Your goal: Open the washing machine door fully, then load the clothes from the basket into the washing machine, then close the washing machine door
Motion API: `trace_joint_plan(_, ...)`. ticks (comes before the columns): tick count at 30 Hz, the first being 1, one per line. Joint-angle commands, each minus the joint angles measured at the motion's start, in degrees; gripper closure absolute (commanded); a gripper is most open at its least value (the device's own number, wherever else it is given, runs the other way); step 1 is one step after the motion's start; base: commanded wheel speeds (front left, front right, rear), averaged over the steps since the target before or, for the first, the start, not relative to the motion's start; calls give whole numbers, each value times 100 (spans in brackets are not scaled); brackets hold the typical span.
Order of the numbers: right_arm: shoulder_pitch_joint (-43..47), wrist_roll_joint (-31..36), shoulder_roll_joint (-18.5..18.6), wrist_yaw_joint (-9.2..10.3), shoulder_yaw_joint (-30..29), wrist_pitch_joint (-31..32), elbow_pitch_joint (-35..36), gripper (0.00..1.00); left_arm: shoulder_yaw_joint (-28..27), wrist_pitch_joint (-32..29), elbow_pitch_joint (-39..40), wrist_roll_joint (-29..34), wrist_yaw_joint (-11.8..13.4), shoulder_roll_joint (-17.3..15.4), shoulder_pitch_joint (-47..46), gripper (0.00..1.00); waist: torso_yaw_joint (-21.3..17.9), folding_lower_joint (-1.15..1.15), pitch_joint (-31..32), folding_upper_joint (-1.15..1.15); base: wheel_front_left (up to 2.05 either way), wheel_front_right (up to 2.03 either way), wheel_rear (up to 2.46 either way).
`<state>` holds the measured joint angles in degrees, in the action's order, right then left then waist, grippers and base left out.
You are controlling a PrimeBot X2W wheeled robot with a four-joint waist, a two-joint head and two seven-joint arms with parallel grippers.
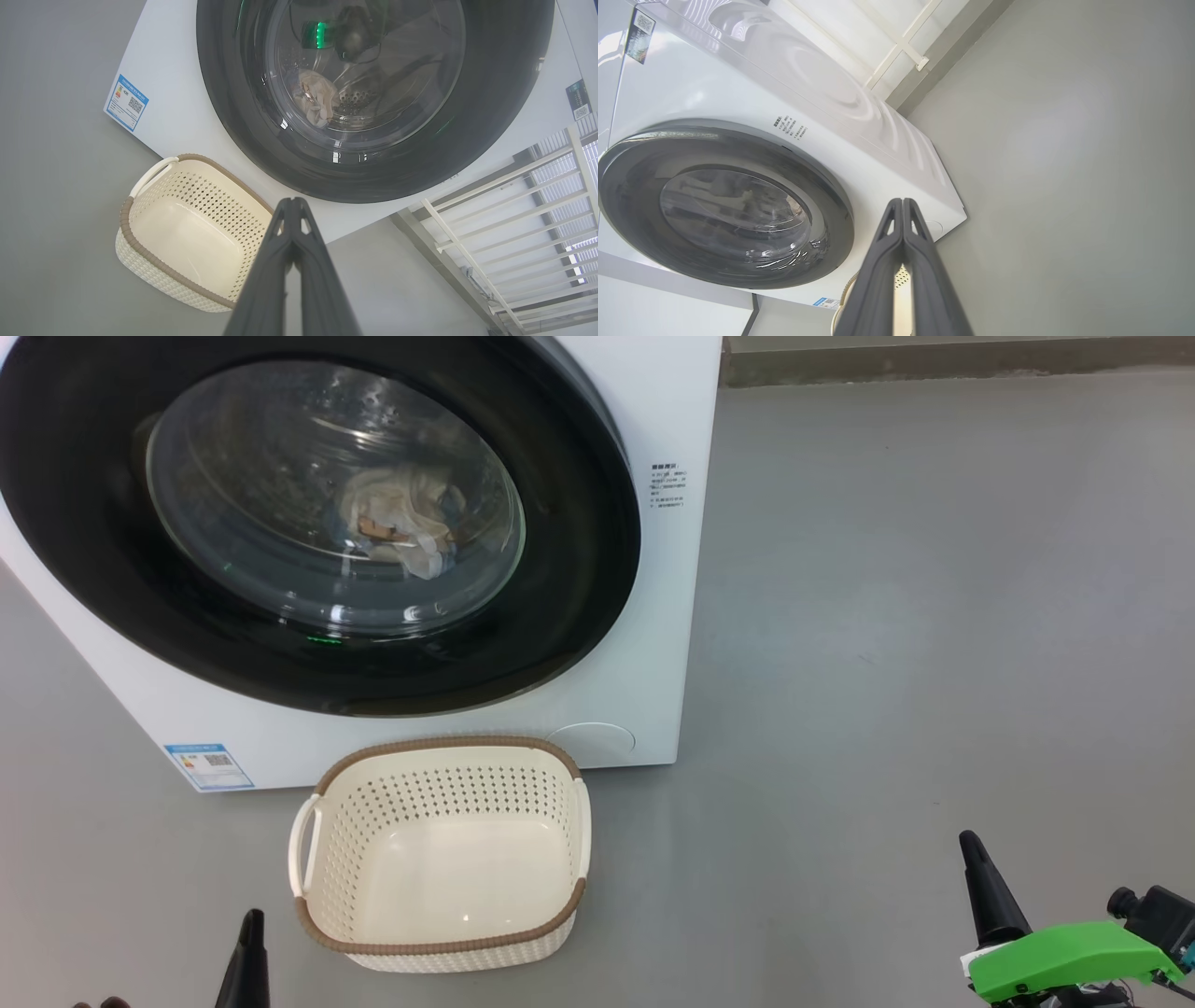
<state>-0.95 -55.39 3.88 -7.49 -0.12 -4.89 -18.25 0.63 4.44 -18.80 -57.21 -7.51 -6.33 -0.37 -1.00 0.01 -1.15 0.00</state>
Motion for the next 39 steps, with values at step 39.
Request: trace_joint_plan(39, -421, -2295, -22, 0, -352, 678, 323, 100, -490, -671, 361, -2147, 2, 186, -453, 100, 61, 0, 59, 0, 0, 0, 0)
